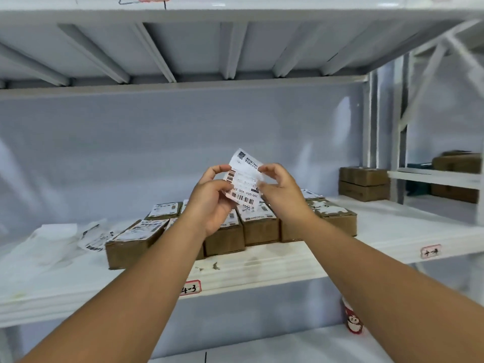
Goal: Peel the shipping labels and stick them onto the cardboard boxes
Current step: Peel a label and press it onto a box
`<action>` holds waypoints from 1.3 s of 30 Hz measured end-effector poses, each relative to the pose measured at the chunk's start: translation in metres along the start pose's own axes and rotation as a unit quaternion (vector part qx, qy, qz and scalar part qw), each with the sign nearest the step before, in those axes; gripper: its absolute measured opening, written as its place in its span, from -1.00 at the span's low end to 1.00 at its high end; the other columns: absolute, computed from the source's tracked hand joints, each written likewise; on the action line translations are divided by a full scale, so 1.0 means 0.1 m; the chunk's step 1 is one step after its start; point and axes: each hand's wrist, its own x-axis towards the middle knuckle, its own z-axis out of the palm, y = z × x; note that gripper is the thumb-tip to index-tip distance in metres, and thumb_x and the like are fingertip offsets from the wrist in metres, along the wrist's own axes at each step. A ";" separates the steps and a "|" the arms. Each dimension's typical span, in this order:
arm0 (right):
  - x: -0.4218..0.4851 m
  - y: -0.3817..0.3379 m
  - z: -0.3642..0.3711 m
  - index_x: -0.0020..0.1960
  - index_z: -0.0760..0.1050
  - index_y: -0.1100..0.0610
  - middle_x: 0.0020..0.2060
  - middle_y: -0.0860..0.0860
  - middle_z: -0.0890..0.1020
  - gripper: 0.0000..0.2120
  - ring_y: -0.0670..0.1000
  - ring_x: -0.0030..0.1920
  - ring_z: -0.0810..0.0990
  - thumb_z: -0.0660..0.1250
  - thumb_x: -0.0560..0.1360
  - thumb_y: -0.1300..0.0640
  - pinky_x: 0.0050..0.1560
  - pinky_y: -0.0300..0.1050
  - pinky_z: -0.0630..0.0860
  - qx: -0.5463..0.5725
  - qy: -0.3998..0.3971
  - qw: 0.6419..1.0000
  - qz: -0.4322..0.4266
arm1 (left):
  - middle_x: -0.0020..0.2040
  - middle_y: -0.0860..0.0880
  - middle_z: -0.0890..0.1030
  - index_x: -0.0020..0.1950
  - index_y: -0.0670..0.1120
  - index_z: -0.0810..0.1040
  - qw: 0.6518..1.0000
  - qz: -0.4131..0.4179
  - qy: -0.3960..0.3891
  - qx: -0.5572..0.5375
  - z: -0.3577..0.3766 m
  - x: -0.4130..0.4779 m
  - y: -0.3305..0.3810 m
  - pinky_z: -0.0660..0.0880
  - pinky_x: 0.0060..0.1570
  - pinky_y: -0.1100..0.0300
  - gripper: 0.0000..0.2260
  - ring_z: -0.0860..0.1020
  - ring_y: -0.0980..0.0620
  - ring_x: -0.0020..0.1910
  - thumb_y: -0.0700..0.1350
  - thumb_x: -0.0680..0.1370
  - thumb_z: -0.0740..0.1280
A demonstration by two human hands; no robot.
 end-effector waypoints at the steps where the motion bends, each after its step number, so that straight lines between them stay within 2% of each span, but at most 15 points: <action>1: 0.01 0.04 -0.08 0.05 0.44 -0.05 -0.03 -0.23 0.53 -0.77 0.01 -0.18 0.63 0.26 0.55 0.27 -0.17 0.03 0.57 -0.003 0.005 1.000 0.013 | 0.02 -0.25 0.57 -0.01 -0.12 0.42 1.000 -0.007 0.002 -0.010 0.09 0.04 -0.05 0.54 -0.17 -0.01 -0.68 0.56 -0.21 -0.04 -0.47 0.51 0.02; 3: 0.05 0.13 -0.23 0.11 0.47 -0.05 0.07 -0.10 0.52 -0.74 -0.02 -0.20 0.63 0.30 0.53 0.27 -0.29 -0.17 0.53 0.003 0.024 0.999 0.037 | 0.02 -0.24 0.57 0.02 -0.11 0.42 1.000 -0.013 0.003 -0.027 0.28 0.10 -0.17 0.58 -0.21 0.03 -0.69 0.57 -0.19 -0.05 -0.45 0.53 0.03; 6: 0.12 0.23 -0.48 0.25 0.47 -0.07 0.20 0.10 0.46 -0.64 -0.02 -0.14 0.62 0.30 0.53 0.27 -0.26 -0.21 0.52 0.034 0.061 0.994 0.078 | -0.02 -0.22 0.58 0.03 -0.09 0.44 0.999 -0.025 -0.014 -0.046 0.57 0.22 -0.38 0.59 -0.35 0.11 -0.67 0.59 -0.17 -0.11 -0.45 0.54 0.02; 9: 0.18 0.25 -0.82 0.34 0.38 0.00 -0.06 0.07 0.59 -0.58 -0.04 -0.27 0.60 0.20 0.57 0.35 -0.42 -0.27 0.47 0.090 0.048 0.990 0.098 | -0.07 -0.22 0.61 0.07 -0.08 0.45 0.997 -0.046 -0.044 -0.053 0.82 0.36 -0.64 0.59 -0.28 0.11 -0.63 0.60 -0.14 -0.16 -0.46 0.52 0.02; 11: 0.20 0.25 -0.93 0.37 0.38 0.09 -0.08 0.08 0.60 -0.57 -0.02 -0.28 0.59 0.16 0.57 0.40 -0.41 -0.26 0.46 0.070 0.044 0.991 0.107 | -0.04 -0.24 0.60 0.12 -0.08 0.43 0.997 -0.038 -0.061 -0.035 0.86 0.39 -0.70 0.56 -0.20 0.07 -0.63 0.59 -0.13 -0.17 -0.46 0.52 0.04; 14: 0.33 0.36 -1.16 0.36 0.41 0.10 -0.14 0.02 0.57 -0.57 -0.03 -0.32 0.55 0.12 0.57 0.41 -0.43 -0.24 0.47 -0.077 0.086 0.990 0.087 | 0.02 -0.18 0.60 0.14 -0.03 0.41 0.988 -0.001 -0.104 0.118 0.94 0.53 -0.89 0.52 -0.30 0.19 -0.62 0.56 -0.04 -0.22 -0.45 0.51 0.13; 16: 0.44 0.39 -1.34 0.34 0.43 0.09 -0.23 -0.03 0.53 -0.58 -0.02 -0.33 0.54 0.11 0.56 0.40 -0.40 -0.12 0.52 -0.111 0.098 0.985 0.093 | 0.05 -0.11 0.61 0.10 0.04 0.43 0.955 0.037 -0.140 0.258 0.99 0.66 -1.00 0.48 -0.28 0.23 -0.61 0.56 -0.01 -0.20 -0.43 0.49 0.18; 19: 0.53 0.42 -1.50 0.31 0.43 0.11 -0.23 0.00 0.55 -0.61 -0.08 -0.40 0.54 0.08 0.58 0.41 -0.51 -0.26 0.43 -0.123 0.056 0.983 0.122 | 0.10 -0.03 0.56 0.07 0.02 0.48 0.923 0.063 -0.173 0.339 1.03 0.81 -1.06 0.46 -0.28 0.35 -0.66 0.55 0.08 -0.12 -0.40 0.49 0.24; 23: 0.64 0.57 -1.57 0.29 0.46 0.15 -0.31 0.00 0.48 -0.64 -0.21 -0.62 0.41 0.09 0.59 0.40 -0.58 -0.35 0.29 -0.163 0.035 0.977 0.134 | 0.12 0.08 0.53 0.05 0.05 0.51 0.883 0.087 -0.157 0.433 0.97 1.06 -1.16 0.50 -0.02 0.27 -0.80 0.51 0.16 0.10 -0.23 0.51 0.34; 25: 0.70 0.66 -1.56 0.29 0.47 0.13 -0.31 -0.01 0.50 -0.67 -0.12 -0.50 0.43 0.14 0.59 0.34 -0.50 -0.30 0.31 -0.194 0.019 0.970 0.147 | 0.07 0.08 0.54 0.08 0.04 0.54 0.868 0.071 -0.157 0.465 0.92 1.14 -1.22 0.51 0.07 0.20 -0.81 0.51 0.09 0.14 -0.18 0.51 0.36; 29: 0.77 0.79 -1.54 0.31 0.45 0.04 -0.18 0.00 0.58 -0.65 -0.03 -0.33 0.54 0.29 0.54 0.23 -0.41 -0.20 0.44 -0.238 -0.020 0.955 0.174 | 0.19 0.03 0.52 0.24 0.01 0.51 0.866 0.023 -0.163 0.472 0.87 1.13 -1.32 0.47 -0.02 0.31 -0.67 0.54 0.08 0.04 -0.10 0.48 0.41; 31: 0.79 0.83 -1.55 0.33 0.44 0.06 -0.05 0.07 0.63 -0.63 0.08 -0.17 0.65 0.30 0.53 0.23 -0.17 -0.01 0.62 -0.246 -0.029 0.951 0.184 | 0.20 -0.02 0.53 0.31 0.02 0.47 0.848 0.013 -0.176 0.500 0.85 1.13 -1.33 0.40 0.02 0.30 -0.57 0.51 0.03 0.15 -0.04 0.46 0.44; 33: 0.80 0.85 -1.56 0.33 0.44 0.09 0.01 0.12 0.63 -0.64 0.14 -0.05 0.67 0.27 0.54 0.26 0.02 0.08 0.61 -0.246 -0.028 0.950 0.193 | 0.21 -0.07 0.54 0.35 0.02 0.44 0.835 -0.003 -0.205 0.511 0.83 1.11 -1.32 0.35 -0.08 0.35 -0.51 0.50 0.00 0.16 -0.02 0.45 0.45; 37: 0.80 0.86 -1.61 0.31 0.46 0.13 0.05 0.13 0.61 -0.68 0.02 -0.20 0.59 0.22 0.57 0.28 -0.26 -0.15 0.53 -0.274 -0.024 0.943 0.186 | 0.03 0.10 0.57 0.38 0.06 0.40 0.820 -0.026 -0.243 0.518 0.83 1.10 -1.34 0.35 -0.05 0.39 -0.50 0.51 0.18 0.00 0.00 0.46 0.43; 39: 0.80 0.88 -1.62 0.30 0.47 0.15 0.06 0.14 0.60 -0.68 0.02 -0.19 0.57 0.23 0.56 0.28 -0.26 -0.18 0.50 -0.282 -0.023 0.941 0.183 | -0.06 0.18 0.54 0.38 0.06 0.40 0.809 -0.022 -0.243 0.535 0.84 1.11 -1.36 0.35 -0.02 0.36 -0.51 0.50 0.20 -0.02 0.01 0.47 0.42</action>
